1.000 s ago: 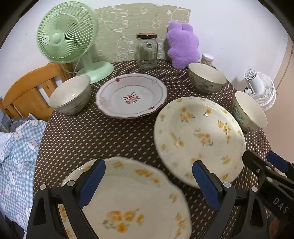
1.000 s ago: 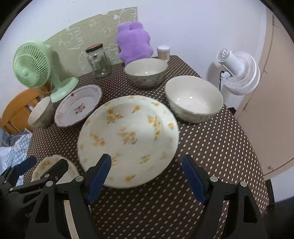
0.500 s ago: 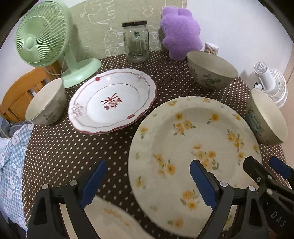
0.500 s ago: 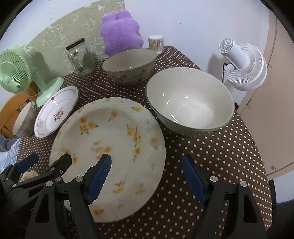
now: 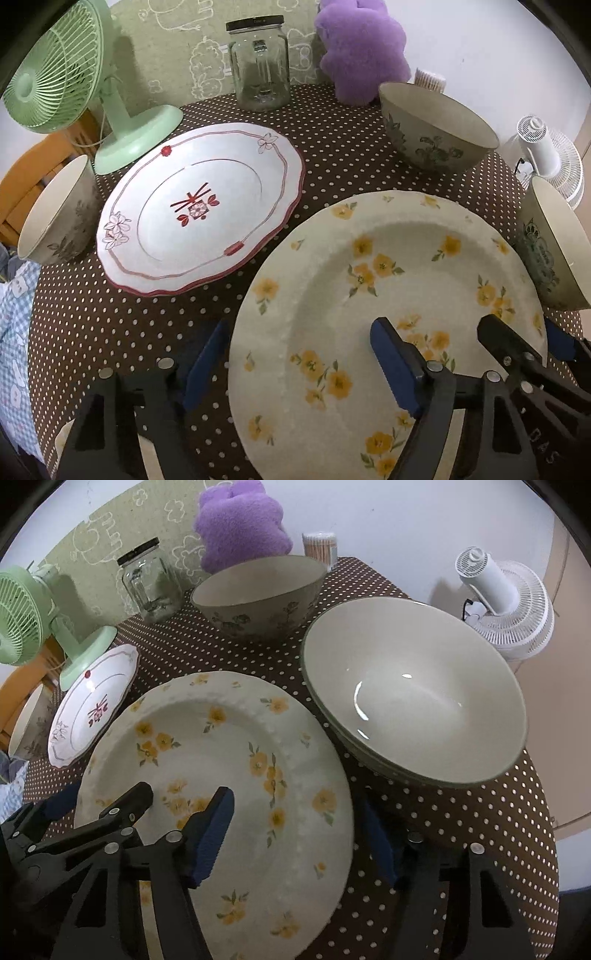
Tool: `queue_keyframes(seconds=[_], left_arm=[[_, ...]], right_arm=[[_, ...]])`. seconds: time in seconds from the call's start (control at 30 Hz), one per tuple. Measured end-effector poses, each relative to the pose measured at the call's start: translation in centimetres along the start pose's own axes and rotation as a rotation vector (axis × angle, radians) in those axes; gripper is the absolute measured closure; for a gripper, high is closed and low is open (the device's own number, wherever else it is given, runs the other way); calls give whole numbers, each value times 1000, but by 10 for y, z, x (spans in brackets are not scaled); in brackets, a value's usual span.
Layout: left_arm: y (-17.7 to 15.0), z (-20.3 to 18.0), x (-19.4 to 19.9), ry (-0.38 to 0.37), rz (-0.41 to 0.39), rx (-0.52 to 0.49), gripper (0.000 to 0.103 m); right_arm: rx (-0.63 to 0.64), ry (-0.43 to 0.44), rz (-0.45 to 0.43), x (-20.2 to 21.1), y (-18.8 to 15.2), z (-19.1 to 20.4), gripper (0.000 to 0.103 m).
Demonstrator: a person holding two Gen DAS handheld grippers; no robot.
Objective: Organize plates and bowls
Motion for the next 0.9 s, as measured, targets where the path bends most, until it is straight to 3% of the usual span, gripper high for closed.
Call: queue_keyframes(seconds=[0.13, 0.9], left_arm=[[1, -1, -2, -22, 0, -1, 24], [-13, -13, 28, -62, 25, -24, 29]], right_arm=[[-7, -3, 12, -7, 3, 0, 44], [-49, -47, 44, 16, -7, -9, 44]])
Point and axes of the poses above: each gripper's, at about its wrist camera, not at the fingertips, and x roughly against the way its jaws point, z to its left, y to its top, the point moved 5 cm from there along -x, roughly the way its jaws point, and after that the axes turned 1 degree about -y, right-handed, at the moved point
